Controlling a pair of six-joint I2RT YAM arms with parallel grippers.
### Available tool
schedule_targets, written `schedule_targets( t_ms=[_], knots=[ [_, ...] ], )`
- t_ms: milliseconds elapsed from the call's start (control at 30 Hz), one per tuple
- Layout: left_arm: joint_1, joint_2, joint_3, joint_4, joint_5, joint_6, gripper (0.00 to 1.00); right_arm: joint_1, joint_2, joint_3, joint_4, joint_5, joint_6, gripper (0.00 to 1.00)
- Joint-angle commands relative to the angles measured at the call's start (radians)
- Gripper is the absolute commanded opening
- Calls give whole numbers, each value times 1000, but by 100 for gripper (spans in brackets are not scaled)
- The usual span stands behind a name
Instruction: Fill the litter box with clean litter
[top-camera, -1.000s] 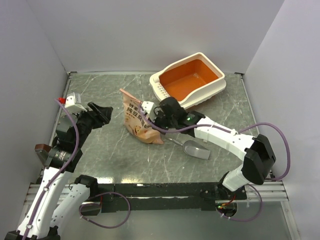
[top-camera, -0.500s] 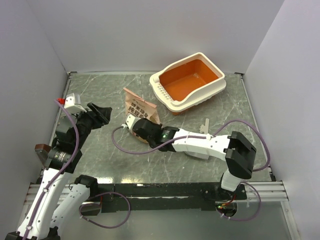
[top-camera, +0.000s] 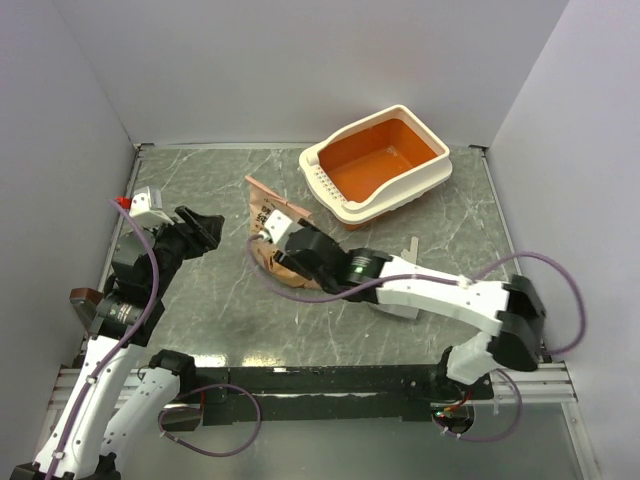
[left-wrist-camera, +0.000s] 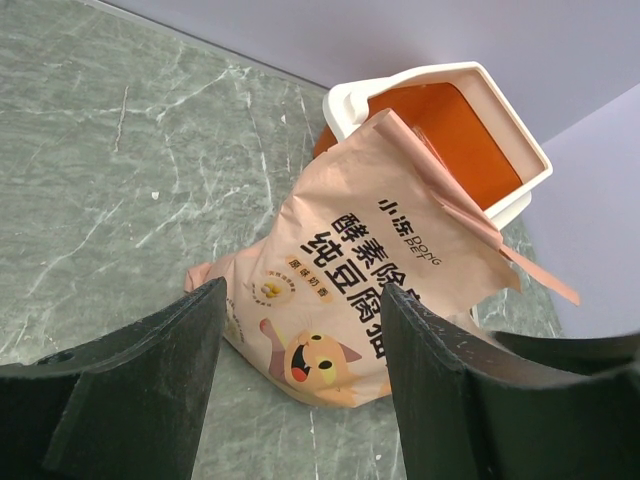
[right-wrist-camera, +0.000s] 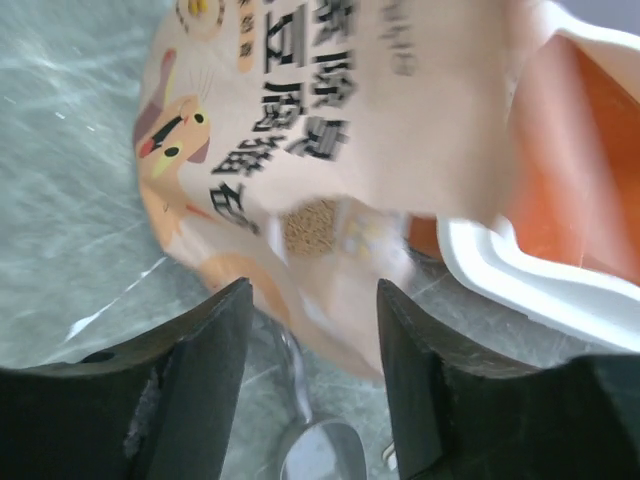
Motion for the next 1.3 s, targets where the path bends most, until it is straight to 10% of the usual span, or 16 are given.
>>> schedule_targets(
  t_ms=[0, 467, 1267],
  knots=[
    [-1, 1, 26, 7, 11, 17, 68, -26, -182, 62, -127, -33, 114, 62],
    [-1, -10, 107, -48, 95, 62, 81, -338, -447, -144, -296, -285, 405, 72],
    [-1, -40, 77, -62, 183, 42, 99, -450, -263, -438, -220, -286, 1126, 64]
  ],
)
